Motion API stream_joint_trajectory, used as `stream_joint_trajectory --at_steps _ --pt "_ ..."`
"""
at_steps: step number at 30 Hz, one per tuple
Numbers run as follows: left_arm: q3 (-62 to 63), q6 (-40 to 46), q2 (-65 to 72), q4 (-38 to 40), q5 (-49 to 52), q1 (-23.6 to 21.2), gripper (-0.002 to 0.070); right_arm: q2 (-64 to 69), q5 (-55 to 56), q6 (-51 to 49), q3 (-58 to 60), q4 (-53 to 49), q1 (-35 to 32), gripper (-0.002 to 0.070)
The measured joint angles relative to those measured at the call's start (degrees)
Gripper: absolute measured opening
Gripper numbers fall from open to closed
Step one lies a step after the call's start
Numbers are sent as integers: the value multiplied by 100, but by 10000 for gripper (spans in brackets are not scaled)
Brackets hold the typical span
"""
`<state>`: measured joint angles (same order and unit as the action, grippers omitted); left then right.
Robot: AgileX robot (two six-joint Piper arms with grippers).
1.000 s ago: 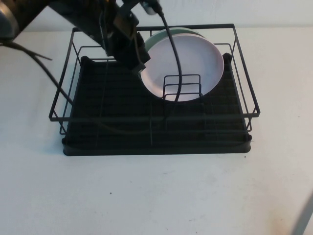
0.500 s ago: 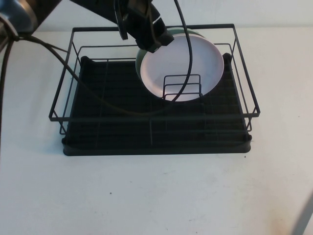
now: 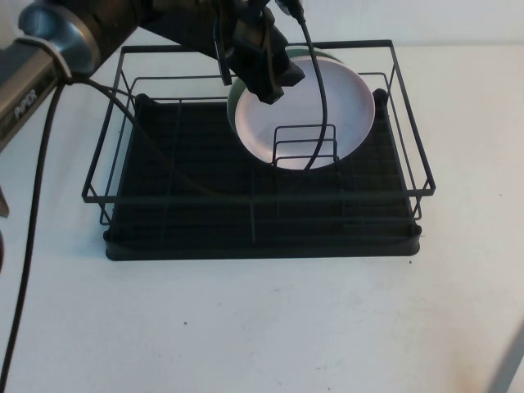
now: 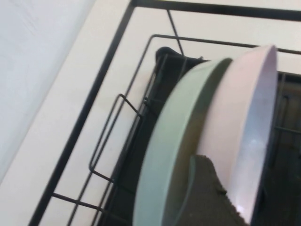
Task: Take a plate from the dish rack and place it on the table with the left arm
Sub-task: Grasp the plate from the shelf
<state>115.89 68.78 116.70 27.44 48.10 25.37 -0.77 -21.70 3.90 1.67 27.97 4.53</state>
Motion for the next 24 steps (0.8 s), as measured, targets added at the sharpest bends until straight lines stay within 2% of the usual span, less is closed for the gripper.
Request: stream_joint_trajectory --at_steps 21,24 --pt "0 56 466 191 -594 0 372 0 0 0 0 0 0 -18" --pt "0 56 527 191 -617 0 354 0 0 0 0 0 0 -18"
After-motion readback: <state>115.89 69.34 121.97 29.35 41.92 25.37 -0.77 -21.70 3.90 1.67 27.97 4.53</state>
